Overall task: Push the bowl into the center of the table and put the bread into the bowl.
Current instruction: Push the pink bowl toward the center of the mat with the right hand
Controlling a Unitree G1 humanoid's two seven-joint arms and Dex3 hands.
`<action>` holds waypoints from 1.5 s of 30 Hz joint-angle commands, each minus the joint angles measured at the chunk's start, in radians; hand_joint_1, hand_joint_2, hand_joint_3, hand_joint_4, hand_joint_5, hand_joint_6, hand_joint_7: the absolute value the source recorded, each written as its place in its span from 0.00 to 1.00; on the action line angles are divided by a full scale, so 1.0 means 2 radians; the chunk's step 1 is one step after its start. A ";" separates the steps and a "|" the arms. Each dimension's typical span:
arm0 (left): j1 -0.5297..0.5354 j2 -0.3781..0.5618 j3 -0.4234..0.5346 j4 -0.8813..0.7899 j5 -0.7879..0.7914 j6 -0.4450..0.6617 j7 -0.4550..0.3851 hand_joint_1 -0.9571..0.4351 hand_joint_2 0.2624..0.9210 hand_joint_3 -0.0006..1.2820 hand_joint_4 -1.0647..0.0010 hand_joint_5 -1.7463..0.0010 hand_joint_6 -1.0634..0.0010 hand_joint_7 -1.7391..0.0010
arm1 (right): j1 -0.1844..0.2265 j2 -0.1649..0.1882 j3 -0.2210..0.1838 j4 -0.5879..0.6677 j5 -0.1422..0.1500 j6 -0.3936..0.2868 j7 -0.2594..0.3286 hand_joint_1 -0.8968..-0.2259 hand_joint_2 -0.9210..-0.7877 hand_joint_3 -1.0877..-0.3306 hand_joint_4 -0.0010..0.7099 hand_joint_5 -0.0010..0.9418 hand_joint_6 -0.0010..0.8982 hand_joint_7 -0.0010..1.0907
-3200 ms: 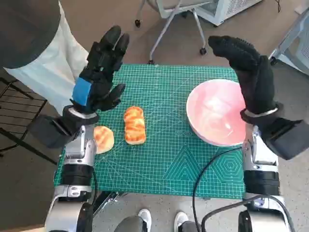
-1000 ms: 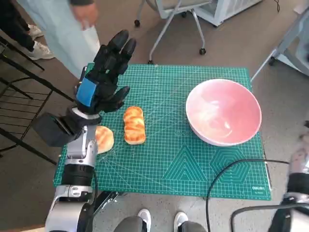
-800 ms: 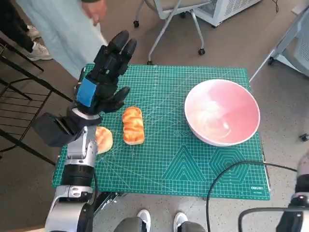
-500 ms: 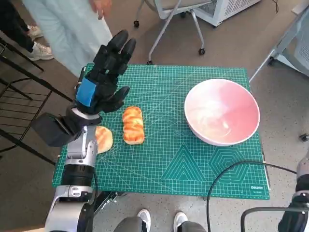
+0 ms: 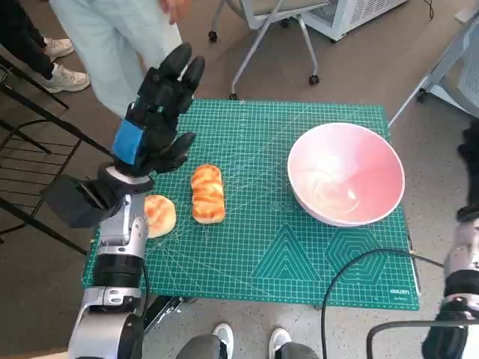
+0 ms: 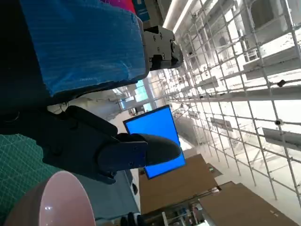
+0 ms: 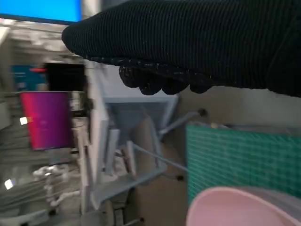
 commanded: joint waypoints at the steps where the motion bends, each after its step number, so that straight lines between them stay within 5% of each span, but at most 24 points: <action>1: 0.012 0.008 0.004 -0.013 0.007 -0.005 0.007 0.16 1.00 0.33 0.91 1.00 1.00 0.82 | 0.002 0.030 -0.011 0.009 0.007 0.029 -0.007 0.43 0.00 0.37 0.09 0.01 0.20 0.01; 7: 0.022 0.014 0.003 -0.030 0.013 0.003 0.016 0.15 1.00 0.33 0.91 1.00 1.00 0.82 | -0.001 0.049 -0.011 0.007 0.002 0.033 -0.006 0.45 0.00 0.39 0.10 0.01 0.21 0.01; 17: 0.042 0.022 0.000 -0.062 0.020 0.020 0.035 0.14 1.00 0.34 0.91 1.00 1.00 0.82 | -0.013 0.076 -0.013 0.007 0.002 0.039 0.002 0.35 0.00 0.60 0.11 0.01 0.24 0.02; 25: 0.050 0.026 0.005 -0.068 0.011 0.027 0.031 0.14 1.00 0.33 0.91 1.00 1.00 0.80 | -0.023 0.095 -0.006 0.006 -0.004 0.041 0.011 0.41 0.00 0.50 0.11 0.00 0.23 0.02; 45: 0.061 0.037 0.013 -0.062 0.026 -0.003 0.041 0.14 1.00 0.35 0.92 1.00 1.00 0.80 | -0.035 0.117 0.003 0.007 -0.012 0.041 0.027 0.44 0.00 0.44 0.09 0.00 0.21 0.01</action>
